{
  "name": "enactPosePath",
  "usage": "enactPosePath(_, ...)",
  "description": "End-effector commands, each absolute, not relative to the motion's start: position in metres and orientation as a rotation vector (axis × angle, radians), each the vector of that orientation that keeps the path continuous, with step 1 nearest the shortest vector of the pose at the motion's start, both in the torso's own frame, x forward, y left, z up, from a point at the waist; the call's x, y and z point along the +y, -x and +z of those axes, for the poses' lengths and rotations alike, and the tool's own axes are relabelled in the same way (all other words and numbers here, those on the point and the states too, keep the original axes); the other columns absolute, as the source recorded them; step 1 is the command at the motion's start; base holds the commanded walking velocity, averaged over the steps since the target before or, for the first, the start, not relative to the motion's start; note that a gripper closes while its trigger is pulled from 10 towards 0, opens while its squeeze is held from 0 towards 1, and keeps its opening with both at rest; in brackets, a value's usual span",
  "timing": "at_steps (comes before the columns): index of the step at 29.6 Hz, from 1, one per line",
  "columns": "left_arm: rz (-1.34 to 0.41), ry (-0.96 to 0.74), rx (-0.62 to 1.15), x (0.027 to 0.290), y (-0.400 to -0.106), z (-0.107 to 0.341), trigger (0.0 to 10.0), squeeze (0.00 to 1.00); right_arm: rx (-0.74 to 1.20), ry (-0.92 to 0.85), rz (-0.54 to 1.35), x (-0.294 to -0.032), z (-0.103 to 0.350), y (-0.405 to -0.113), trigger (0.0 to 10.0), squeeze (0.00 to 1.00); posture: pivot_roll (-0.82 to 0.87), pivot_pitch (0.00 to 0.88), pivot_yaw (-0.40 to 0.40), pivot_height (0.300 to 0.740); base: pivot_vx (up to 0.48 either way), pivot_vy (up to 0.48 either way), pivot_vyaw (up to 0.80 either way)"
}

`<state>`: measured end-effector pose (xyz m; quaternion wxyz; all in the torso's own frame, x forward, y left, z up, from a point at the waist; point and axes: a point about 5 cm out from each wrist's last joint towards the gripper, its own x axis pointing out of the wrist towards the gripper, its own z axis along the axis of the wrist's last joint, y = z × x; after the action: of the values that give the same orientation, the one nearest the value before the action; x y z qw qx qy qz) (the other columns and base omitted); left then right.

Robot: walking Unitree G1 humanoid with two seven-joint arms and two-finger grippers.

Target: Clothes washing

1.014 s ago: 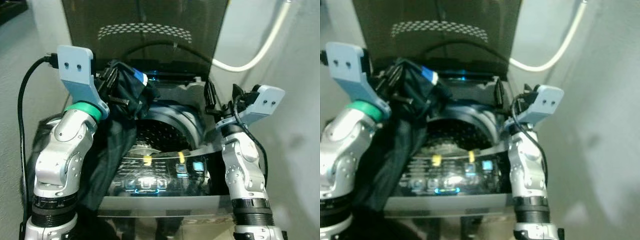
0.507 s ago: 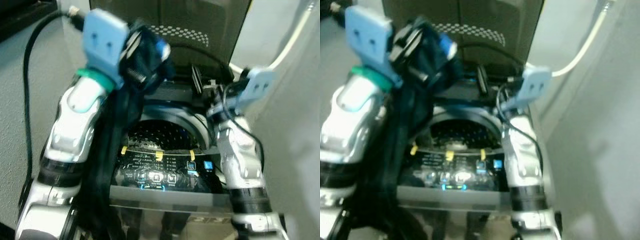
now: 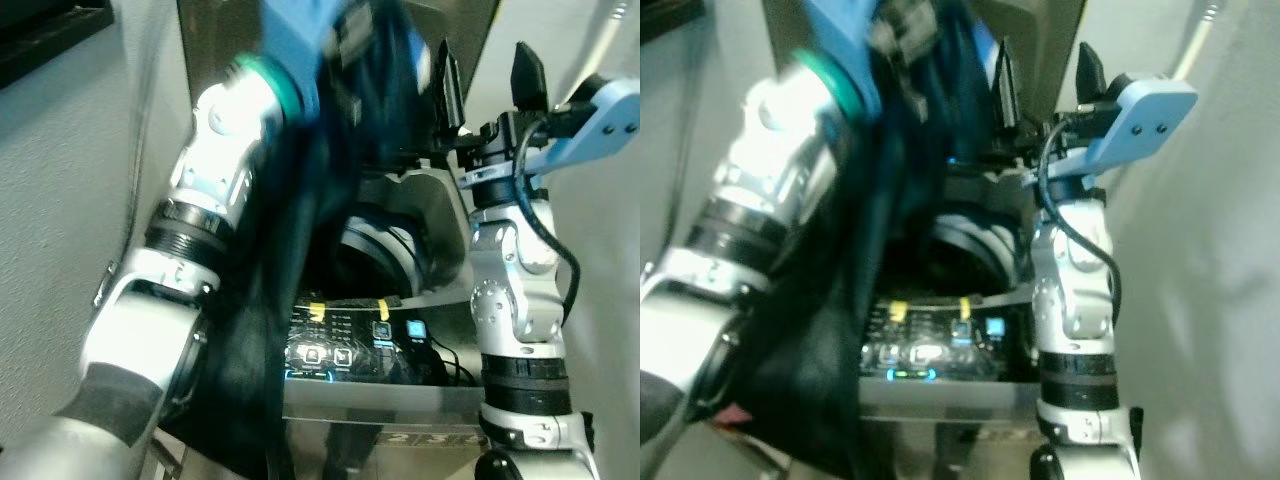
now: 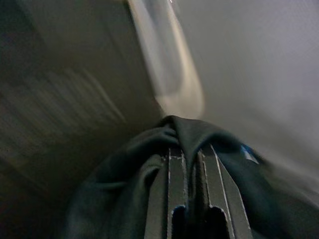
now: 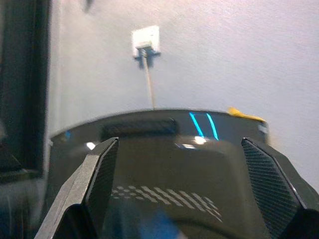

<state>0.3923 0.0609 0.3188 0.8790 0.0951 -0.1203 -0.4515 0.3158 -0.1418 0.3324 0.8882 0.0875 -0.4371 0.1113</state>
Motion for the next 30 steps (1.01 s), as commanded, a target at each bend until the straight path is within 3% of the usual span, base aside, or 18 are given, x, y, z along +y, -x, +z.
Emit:
enactPosePath(1, -1.001, -0.11, -0.15, 0.07, -0.394, 0.297, 10.0, 0.0, -0.893, -0.173, 0.223, -0.144, 0.328, -0.314, 10.0, 0.0, -0.04, 0.041, 0.034, 0.74, 0.0, 0.0, 0.0)
enactPosePath(5, -1.063, -0.054, -0.172, 0.082, -0.389, 0.294, 10.0, 0.04, -0.876, -0.176, 0.235, -0.141, 0.325, -0.317, 10.0, 0.0, -0.02, 0.046, 0.025, 0.74, 0.0, 0.0, 0.0)
enactPosePath(6, -1.08, -0.031, -0.208, 0.088, -0.386, 0.297, 10.0, 1.0, -0.869, -0.181, 0.245, -0.138, 0.324, -0.318, 10.0, 0.0, 0.0, 0.05, 0.024, 0.74, 0.0, 0.0, 0.0)
enactPosePath(13, -1.065, -0.026, -0.435, 0.111, -0.352, 0.321, 10.0, 1.0, -0.849, -0.207, 0.281, -0.127, 0.321, -0.32, 10.0, 0.0, 0.02, 0.06, 0.02, 0.74, 0.0, 0.0, 0.0)
enactPosePath(14, -1.105, -0.009, -0.505, 0.115, -0.328, 0.327, 10.0, 1.0, -0.84, -0.213, 0.284, -0.126, 0.319, -0.319, 10.0, 0.0, 0.03, 0.064, 0.02, 0.74, 0.0, 0.0, 0.0)
enactPosePath(16, -1.13, -0.001, -0.521, 0.116, -0.318, 0.329, 10.0, 1.0, -0.836, -0.215, 0.285, -0.126, 0.318, -0.319, 10.0, 0.0, 0.03, 0.064, 0.02, 0.74, 0.0, 0.0, 0.0)
enactPosePath(17, -1.147, -0.003, -0.529, 0.116, -0.306, 0.327, 10.0, 0.47, -0.831, -0.217, 0.287, -0.126, 0.317, -0.319, 10.0, 0.0, 0.04, 0.069, 0.019, 0.74, 0.0, 0.0, 0.0)
enactPosePath(18, -1.147, -0.003, -0.529, 0.116, -0.306, 0.327, 10.0, 0.47, -0.831, -0.217, 0.287, -0.126, 0.317, -0.319, 10.0, 0.0, 0.04, 0.069, 0.019, 0.74, 0.0, 0.0, 0.0)
enactPosePath(19, -1.158, -0.019, -0.52, 0.116, -0.29, 0.323, 10.0, 0.0, -0.825, -0.219, 0.29, -0.126, 0.316, -0.319, 10.0, 0.0, 0.04, 0.069, 0.019, 0.74, 0.0, 0.0, 0.0)
enactPosePath(25, -1.085, -0.107, -0.395, 0.125, -0.261, 0.298, 10.0, 0.0, -0.805, -0.223, 0.303, -0.124, 0.312, -0.32, 10.0, 0.0, 0.06, 0.094, 0.01, 0.74, 0.0, 0.0, 0.0)
enactPosePath(30, -0.877, -0.156, -0.212, 0.147, -0.253, 0.265, 10.0, 0.0, -0.775, -0.222, 0.324, -0.121, 0.306, -0.322, 10.0, 0.0, 0.07, 0.104, -0.002, 0.74, 0.0, 0.0, 0.0)
